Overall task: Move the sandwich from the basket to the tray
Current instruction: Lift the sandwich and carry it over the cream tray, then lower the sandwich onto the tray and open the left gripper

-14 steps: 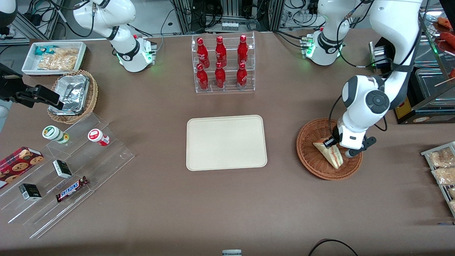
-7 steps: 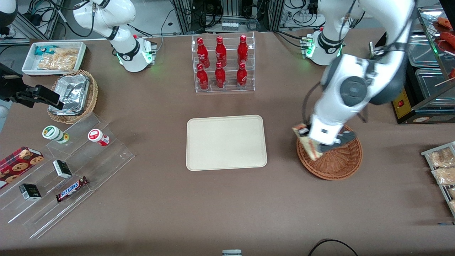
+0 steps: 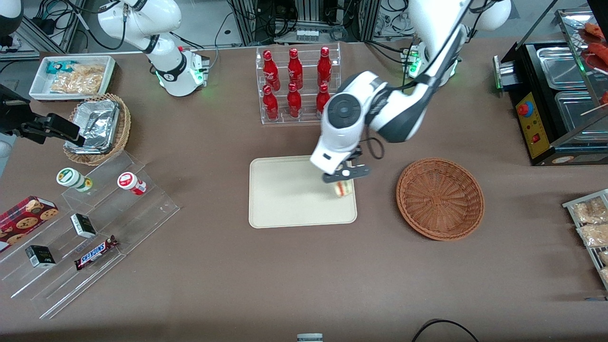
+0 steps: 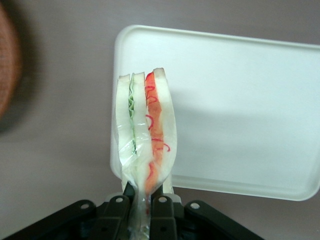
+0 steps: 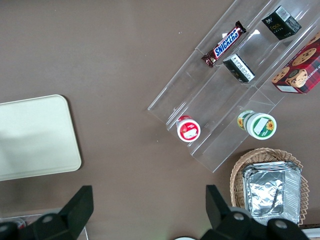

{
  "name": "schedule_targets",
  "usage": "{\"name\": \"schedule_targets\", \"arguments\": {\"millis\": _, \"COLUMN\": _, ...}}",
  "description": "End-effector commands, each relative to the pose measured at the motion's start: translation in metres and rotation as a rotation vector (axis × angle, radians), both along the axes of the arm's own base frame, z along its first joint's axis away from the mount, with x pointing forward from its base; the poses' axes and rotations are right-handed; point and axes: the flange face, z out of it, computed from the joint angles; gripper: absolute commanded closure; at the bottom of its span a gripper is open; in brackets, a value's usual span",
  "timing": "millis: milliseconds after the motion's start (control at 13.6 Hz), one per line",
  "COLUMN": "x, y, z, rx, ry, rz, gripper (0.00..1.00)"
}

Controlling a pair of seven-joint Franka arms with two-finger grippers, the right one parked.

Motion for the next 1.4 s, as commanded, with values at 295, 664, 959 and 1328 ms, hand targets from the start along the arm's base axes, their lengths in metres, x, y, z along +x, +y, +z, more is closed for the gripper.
{"name": "schedule_targets", "arguments": {"millis": 295, "x": -0.008, "y": -0.069, "z": -0.077, "rx": -0.084, "ry": -0.094, "rz": -0.078, "gripper": 0.92}}
{"name": "schedule_targets", "arguments": {"millis": 664, "x": -0.014, "y": -0.077, "z": -0.103, "rx": -0.094, "ry": -0.1, "rz": -0.093, "gripper": 0.91}}
{"name": "schedule_targets", "arguments": {"millis": 959, "x": -0.014, "y": -0.075, "z": -0.104, "rx": -0.087, "ry": -0.1, "rz": -0.091, "gripper": 0.16}}
{"name": "schedule_targets", "arguments": {"millis": 1328, "x": 0.012, "y": -0.026, "z": 0.006, "rx": -0.038, "ry": -0.121, "rz": -0.014, "gripper": 0.0}}
